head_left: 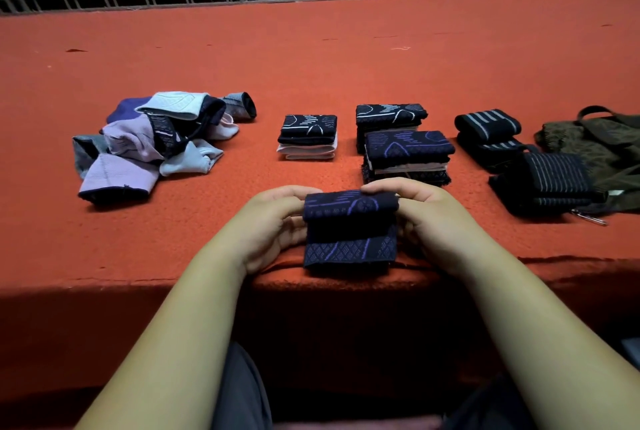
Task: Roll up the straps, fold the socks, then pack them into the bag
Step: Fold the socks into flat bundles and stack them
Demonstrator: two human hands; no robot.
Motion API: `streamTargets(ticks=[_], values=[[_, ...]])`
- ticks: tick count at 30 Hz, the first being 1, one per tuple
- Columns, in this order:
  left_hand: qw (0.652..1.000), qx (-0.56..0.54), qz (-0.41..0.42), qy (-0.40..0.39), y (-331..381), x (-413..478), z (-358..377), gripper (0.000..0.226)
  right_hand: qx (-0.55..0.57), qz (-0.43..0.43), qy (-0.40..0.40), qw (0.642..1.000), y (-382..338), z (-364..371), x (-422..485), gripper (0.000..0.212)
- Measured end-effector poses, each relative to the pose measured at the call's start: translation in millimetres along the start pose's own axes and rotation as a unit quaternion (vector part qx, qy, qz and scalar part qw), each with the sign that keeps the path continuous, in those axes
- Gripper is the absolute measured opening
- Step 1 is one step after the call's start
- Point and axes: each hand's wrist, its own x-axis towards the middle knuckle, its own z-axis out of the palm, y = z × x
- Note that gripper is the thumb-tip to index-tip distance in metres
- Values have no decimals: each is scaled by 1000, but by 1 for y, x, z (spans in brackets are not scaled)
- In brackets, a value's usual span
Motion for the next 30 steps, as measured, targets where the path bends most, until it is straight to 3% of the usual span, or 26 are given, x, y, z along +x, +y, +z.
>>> streamTargets(ticks=[4,8,12,17,19,24,30], values=[[999,-33,-25,2,6,0,5,31,-30,4,1,1000,14,-5,10,43],[998,49,1,-28,3,-4,6,22,-30,13,14,999,7,-6,3,55],[998,35,44,-25,0,-3,3,35,40,-20,-24,999,5,-1,5,41],[992,-41,119,4,2,-6,7,37,-181,-42,-37,982,13,-4,8,24],[989,-64,133,9,4,-6,6,38,-171,-58,-23,983,13,-2,8,17],[994,65,76,-31,4,-16,0,36,-150,-91,15,984,15,10,9,17],[986,106,112,54,4,-17,-6,28,-157,-96,56,981,17,27,16,16]])
